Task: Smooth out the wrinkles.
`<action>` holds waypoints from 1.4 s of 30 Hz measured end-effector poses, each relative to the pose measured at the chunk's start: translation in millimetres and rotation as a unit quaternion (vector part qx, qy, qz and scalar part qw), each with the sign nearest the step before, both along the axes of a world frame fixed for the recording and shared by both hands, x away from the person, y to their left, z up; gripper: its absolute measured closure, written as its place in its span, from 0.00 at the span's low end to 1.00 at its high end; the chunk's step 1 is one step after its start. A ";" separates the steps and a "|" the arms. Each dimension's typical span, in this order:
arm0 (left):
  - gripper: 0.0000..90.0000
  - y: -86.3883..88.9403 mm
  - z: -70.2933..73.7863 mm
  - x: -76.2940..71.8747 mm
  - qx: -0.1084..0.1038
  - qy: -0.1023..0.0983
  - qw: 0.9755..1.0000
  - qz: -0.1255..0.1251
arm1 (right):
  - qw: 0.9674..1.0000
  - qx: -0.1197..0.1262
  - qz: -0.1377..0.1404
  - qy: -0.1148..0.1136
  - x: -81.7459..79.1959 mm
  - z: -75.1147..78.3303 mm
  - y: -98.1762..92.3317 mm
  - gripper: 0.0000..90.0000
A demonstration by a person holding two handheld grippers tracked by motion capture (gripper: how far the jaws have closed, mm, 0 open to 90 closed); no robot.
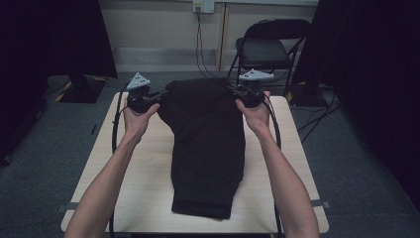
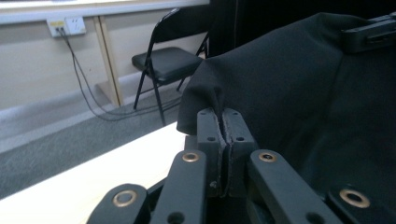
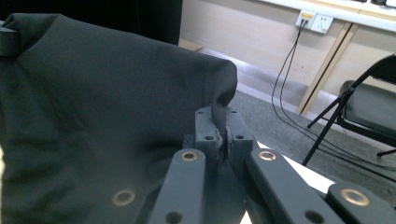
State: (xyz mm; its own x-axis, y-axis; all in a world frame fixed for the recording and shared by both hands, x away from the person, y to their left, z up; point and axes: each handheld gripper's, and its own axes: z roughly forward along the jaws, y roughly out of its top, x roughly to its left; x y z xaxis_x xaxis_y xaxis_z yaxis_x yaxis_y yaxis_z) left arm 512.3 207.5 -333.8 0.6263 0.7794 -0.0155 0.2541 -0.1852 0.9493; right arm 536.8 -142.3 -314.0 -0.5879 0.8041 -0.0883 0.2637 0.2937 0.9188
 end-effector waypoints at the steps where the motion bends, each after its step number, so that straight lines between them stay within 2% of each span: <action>1: 0.97 -0.3 -1.3 -2.9 0.007 -0.004 1.000 -0.004 | 1.000 0.002 0.003 0.001 -1.3 -0.8 -1.3 0.97; 5: 0.97 -3.4 -13.9 -23.5 0.025 -0.008 0.999 -0.024 | 1.000 0.018 0.017 0.009 -15.6 -16.9 -10.3 0.97; 7: 0.97 -3.8 -21.3 -36.5 0.028 -0.004 0.999 -0.038 | 0.999 0.035 0.028 0.014 -33.1 -28.9 -16.9 0.96; 9: 0.97 -2.8 -27.9 -51.3 0.034 -0.009 0.998 -0.052 | 0.998 0.039 0.042 0.017 -48.4 -38.4 -23.2 0.96; 11: 0.97 -1.4 -34.5 -65.1 0.029 -0.007 0.997 -0.069 | 0.997 0.055 0.056 0.026 -65.8 -48.9 -31.3 0.96; 12: 0.97 -2.0 -38.0 -73.4 0.035 -0.006 0.997 -0.074 | 0.996 0.053 0.059 0.029 -74.9 -53.7 -33.9 0.96; 15: 0.97 -3.0 -45.8 -93.6 0.029 0.000 0.995 -0.093 | 0.996 0.048 0.072 0.035 -105.0 -67.4 -37.2 0.95; 18: 0.96 -1.3 -56.7 -115.7 0.002 0.011 0.994 -0.106 | 0.995 0.043 0.080 0.038 -129.9 -76.0 -38.9 0.95; 20: 0.96 0.8 -67.3 -131.1 -0.001 0.021 0.993 -0.113 | 0.995 0.046 0.080 0.042 -145.8 -83.4 -41.2 0.93; 21: 0.95 2.0 -70.2 -134.3 -0.004 0.028 0.992 -0.119 | 0.994 0.046 0.085 0.049 -154.0 -88.9 -42.5 0.93; 23: 0.94 4.3 -76.8 -143.8 0.001 0.042 0.991 -0.127 | 0.994 0.031 0.086 0.061 -163.7 -96.3 -42.8 0.91; 24: 0.94 5.4 -79.8 -148.3 -0.006 0.053 0.989 -0.138 | 0.993 0.028 0.089 0.068 -169.4 -100.9 -43.9 0.90; 25: 0.93 6.3 -82.4 -153.1 -0.002 0.055 0.988 -0.142 | 0.993 0.024 0.093 0.074 -175.5 -105.7 -45.0 0.89; 26: 0.91 7.2 -84.9 -157.0 -0.008 0.060 0.988 -0.145 | 0.992 0.018 0.096 0.082 -181.7 -110.6 -45.9 0.84; 27: 0.89 8.2 -87.8 -158.9 -0.031 0.082 0.983 -0.160 | 0.991 0.014 0.098 0.085 -188.9 -116.0 -46.9 0.80; 28: 0.87 8.1 -88.5 -160.5 -0.030 0.083 0.983 -0.160 | 0.991 0.009 0.100 0.093 -196.8 -122.4 -48.6 0.78; 29: 0.85 6.6 -88.4 -162.3 -0.017 0.077 0.984 -0.159 | 0.990 0.005 0.101 0.097 -200.9 -125.1 -49.7 0.75; 30: 0.82 5.1 -88.3 -161.9 -0.013 0.077 0.983 -0.164 | 0.989 0.005 0.104 0.101 -205.4 -126.4 -51.8 0.71; 32: 0.79 1.5 -87.9 -160.4 -0.024 0.077 0.983 -0.165 | 0.989 0.025 0.103 0.100 -210.3 -124.5 -55.8 0.66; 34: 0.72 -5.6 -88.2 -157.0 -0.014 0.079 0.984 -0.160 | 0.990 0.034 0.102 0.094 -208.6 -121.0 -55.2 0.64; 36: 0.70 -11.8 -92.3 -151.3 -0.011 0.088 0.985 -0.151 | 0.990 0.032 0.105 0.087 -202.7 -118.1 -48.7 0.66; 37: 0.70 -16.2 -95.1 -148.5 0.004 0.092 0.985 -0.145 | 0.990 0.031 0.103 0.086 -198.1 -117.8 -43.6 0.69; 38: 0.69 -20.9 -98.7 -146.2 0.022 0.095 0.984 -0.149 | 0.989 0.032 0.109 0.092 -193.0 -118.5 -37.4 0.71; 40: 0.70 -30.1 -108.2 -144.1 0.047 0.119 0.977 -0.170 | 0.986 0.015 0.128 0.103 -186.4 -123.2 -18.6 0.73; 42: 0.69 -38.0 -118.3 -146.6 0.078 0.140 0.967 -0.196 | 0.983 -0.001 0.142 0.116 -187.3 -130.2 -5.5 0.73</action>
State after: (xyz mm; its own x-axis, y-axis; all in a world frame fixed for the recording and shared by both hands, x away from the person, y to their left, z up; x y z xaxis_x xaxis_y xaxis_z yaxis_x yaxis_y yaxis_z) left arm 365.7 169.5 -452.0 0.8627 0.4889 -0.1295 0.3785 -0.4545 0.8063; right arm 349.5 -147.8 -444.2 -0.7934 0.6042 0.0733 0.3731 0.3877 0.8429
